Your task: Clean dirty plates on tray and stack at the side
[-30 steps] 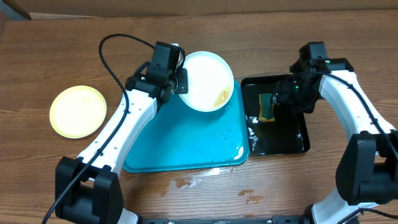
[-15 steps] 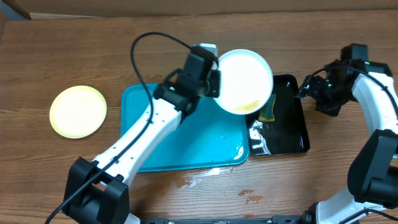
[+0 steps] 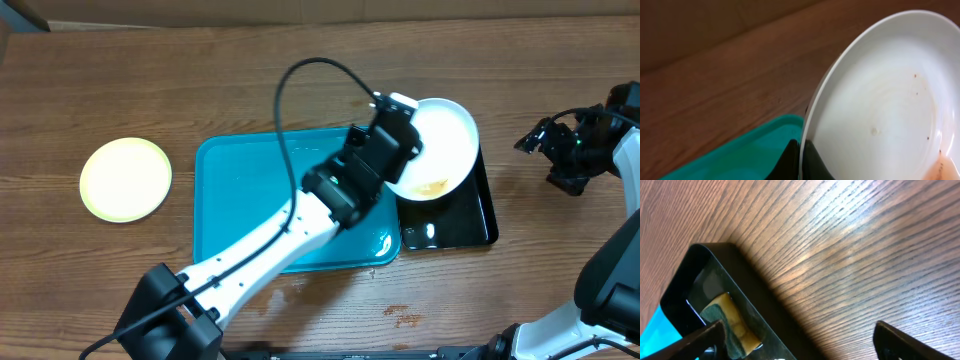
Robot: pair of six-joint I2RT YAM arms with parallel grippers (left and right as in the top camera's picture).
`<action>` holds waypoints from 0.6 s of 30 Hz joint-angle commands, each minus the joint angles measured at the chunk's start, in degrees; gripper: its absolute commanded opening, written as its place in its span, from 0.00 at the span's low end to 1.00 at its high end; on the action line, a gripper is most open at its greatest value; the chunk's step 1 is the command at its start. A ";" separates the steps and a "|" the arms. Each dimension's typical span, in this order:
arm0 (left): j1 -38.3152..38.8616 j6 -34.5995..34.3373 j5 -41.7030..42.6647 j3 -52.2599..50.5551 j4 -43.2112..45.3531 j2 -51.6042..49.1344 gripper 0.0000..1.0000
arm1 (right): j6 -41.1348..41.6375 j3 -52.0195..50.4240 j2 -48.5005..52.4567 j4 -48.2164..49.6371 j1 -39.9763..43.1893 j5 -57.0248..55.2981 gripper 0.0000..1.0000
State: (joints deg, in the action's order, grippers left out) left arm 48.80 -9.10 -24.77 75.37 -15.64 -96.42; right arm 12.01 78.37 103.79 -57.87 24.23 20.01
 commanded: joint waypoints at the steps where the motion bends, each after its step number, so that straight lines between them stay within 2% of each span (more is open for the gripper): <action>1: 3.67 9.33 -11.74 1.64 3.82 1.29 0.04 | -0.07 1.33 -0.28 0.33 -0.04 1.57 0.98; 7: 8.72 23.12 -17.88 1.64 12.61 1.29 0.04 | -0.07 1.33 -0.28 0.33 -0.11 1.55 1.00; 13: 12.87 35.65 -24.26 1.64 17.18 1.29 0.04 | -0.07 1.33 -0.28 0.35 -0.09 1.55 1.00; 18: 15.08 41.99 -27.63 1.64 19.69 1.29 0.04 | -0.07 1.33 -0.28 0.35 -0.11 1.55 1.00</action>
State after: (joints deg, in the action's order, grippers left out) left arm 62.70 25.39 -47.46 75.50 2.72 -96.42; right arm 11.97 78.39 103.79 -57.84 24.27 20.82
